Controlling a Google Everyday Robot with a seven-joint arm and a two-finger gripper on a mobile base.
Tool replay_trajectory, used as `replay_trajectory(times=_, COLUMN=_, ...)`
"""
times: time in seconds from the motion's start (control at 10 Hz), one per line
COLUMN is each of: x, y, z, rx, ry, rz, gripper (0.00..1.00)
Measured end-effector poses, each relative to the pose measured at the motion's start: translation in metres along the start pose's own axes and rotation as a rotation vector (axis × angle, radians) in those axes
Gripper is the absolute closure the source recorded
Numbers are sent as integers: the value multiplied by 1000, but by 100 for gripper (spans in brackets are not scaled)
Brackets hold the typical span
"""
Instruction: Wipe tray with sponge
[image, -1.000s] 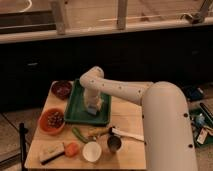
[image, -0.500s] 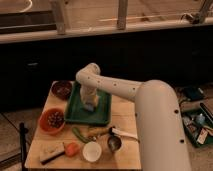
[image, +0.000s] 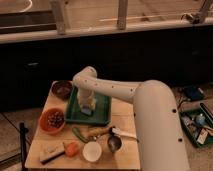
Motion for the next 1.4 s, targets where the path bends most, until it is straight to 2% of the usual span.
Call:
replay_trajectory(times=0.2, x=5, y=13, z=-1, rx=3, ry=6, rz=27, gripper=100)
replay_trajectory(times=0.4, x=17, y=16, z=-4, rx=7, ry=22, rz=38, gripper=100)
replay_trajectory(times=0.6, x=30, y=3, z=-6, rx=7, ry=32, rz=21, gripper=100)
replay_trajectory(times=0.8, x=33, y=-12, z=-6, rx=9, ry=31, rz=-5, gripper=100)
replay_trajectory(times=1.1, x=16, y=-26, z=2, rx=9, ry=7, rz=-57, gripper=100)
replay_trajectory(times=1.2, x=5, y=-24, z=4, rx=15, ry=-4, rz=-63, gripper=100)
replay_trajectory(times=1.4, x=2, y=-8, z=4, rx=15, ry=-7, rz=-44, gripper=100)
